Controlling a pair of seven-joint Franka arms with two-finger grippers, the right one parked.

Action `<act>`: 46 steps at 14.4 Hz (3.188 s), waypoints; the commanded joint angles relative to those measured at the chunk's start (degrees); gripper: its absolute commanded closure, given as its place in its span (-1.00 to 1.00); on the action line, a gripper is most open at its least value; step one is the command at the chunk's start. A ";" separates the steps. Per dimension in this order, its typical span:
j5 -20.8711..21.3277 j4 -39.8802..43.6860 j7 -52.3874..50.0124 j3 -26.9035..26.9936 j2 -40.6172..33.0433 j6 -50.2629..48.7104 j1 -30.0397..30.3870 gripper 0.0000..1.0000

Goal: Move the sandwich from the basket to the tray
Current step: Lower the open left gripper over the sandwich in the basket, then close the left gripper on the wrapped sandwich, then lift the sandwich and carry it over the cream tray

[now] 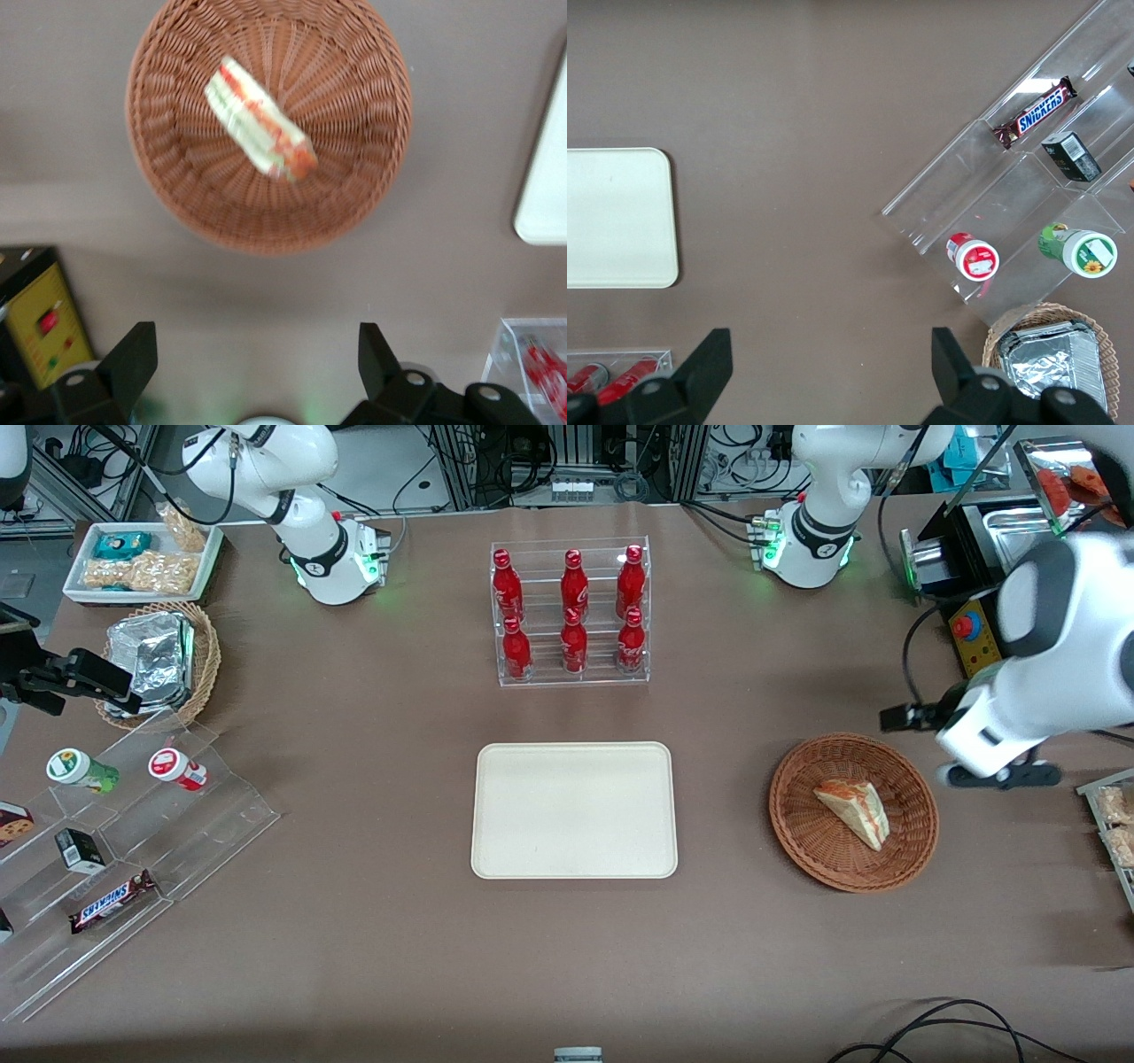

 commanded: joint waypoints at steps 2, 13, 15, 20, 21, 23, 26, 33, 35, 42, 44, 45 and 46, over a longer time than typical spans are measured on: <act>1.52 -9.87 -2.23 0.02 -0.09 14.10 -0.03 -1.00; 1.70 -8.65 -55.23 0.11 12.48 27.50 0.32 -1.00; 1.53 -8.83 -57.15 0.11 13.28 27.50 0.41 -0.15; 2.23 -6.12 -57.26 0.11 12.67 23.13 0.33 1.00; 2.40 -3.58 -56.47 0.11 12.58 18.67 0.24 1.00; 2.14 1.61 -53.75 -0.15 12.67 10.83 -0.29 1.00; 1.61 3.65 -52.95 -2.08 11.97 8.78 -3.18 1.00; 2.41 3.56 -41.52 -10.08 16.35 25.53 -14.58 0.92; 1.97 5.65 -42.40 -10.08 19.85 30.20 -19.86 0.98; 2.67 20.77 -48.11 -9.73 31.73 30.31 -30.43 1.00; 2.93 22.80 -48.38 -9.64 33.84 30.31 -31.31 1.00; 4.06 23.51 -48.99 -9.64 34.63 30.31 -31.40 1.00; 5.64 23.51 -50.47 -9.64 35.08 30.40 -31.40 1.00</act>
